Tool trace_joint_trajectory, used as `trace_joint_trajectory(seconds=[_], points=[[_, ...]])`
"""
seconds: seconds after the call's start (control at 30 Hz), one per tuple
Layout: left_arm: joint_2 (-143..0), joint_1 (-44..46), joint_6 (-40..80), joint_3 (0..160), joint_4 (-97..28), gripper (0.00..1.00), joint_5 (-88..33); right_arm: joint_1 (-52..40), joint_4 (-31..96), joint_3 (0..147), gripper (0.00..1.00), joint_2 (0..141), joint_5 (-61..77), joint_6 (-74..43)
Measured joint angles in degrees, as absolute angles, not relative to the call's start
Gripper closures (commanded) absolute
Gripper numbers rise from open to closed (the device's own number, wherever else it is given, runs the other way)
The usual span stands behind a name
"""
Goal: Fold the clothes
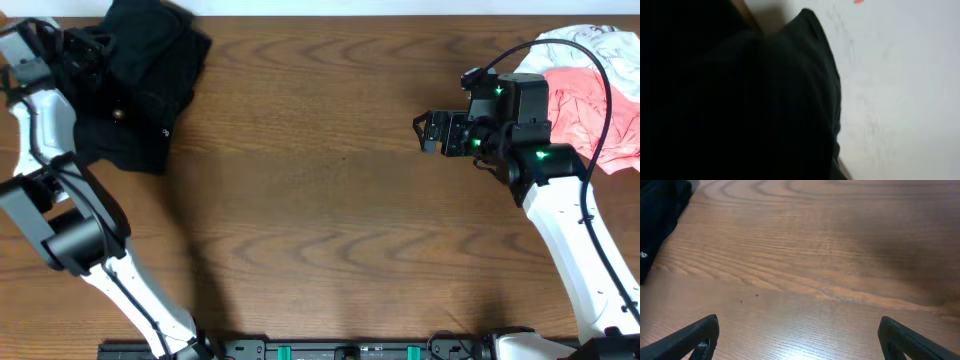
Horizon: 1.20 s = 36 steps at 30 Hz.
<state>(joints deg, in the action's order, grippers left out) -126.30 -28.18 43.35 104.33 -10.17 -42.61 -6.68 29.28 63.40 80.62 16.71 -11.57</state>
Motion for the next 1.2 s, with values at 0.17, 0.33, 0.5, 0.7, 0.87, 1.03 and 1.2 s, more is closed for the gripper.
trace_joint_trajectory(seconds=[0.17,0.33,0.5,0.7,0.87,1.03,1.2], points=[[-121.84,-28.18,38.92,104.44,-19.90,0.94,-41.45,-6.68,29.06,63.40,0.01,80.62,16.71,-11.60],[-121.40,-28.21,36.84,104.53,-26.41,0.94,-39.38,-6.68,29.26,63.40,0.01,80.62,16.73,-11.62],[-121.38,-28.53,35.38,104.55,-31.16,0.94,-36.16,-6.70,29.58,63.40,0.01,80.62,16.73,-11.73],[-121.38,-29.21,34.61,104.55,-37.01,0.94,-32.45,-6.94,29.61,63.40,0.01,80.62,16.73,-11.75],[-121.38,-29.26,34.26,104.55,-37.78,0.02,-30.83,-7.11,29.61,63.40,0.01,80.62,16.73,-11.75],[-121.03,-30.02,34.28,104.55,-38.54,0.02,-29.85,-7.27,29.71,63.40,0.01,80.62,16.80,-11.75],[-116.49,-32.27,33.04,104.51,-41.78,0.02,-24.45,-7.49,29.76,63.40,0.01,80.62,17.19,-11.75]])
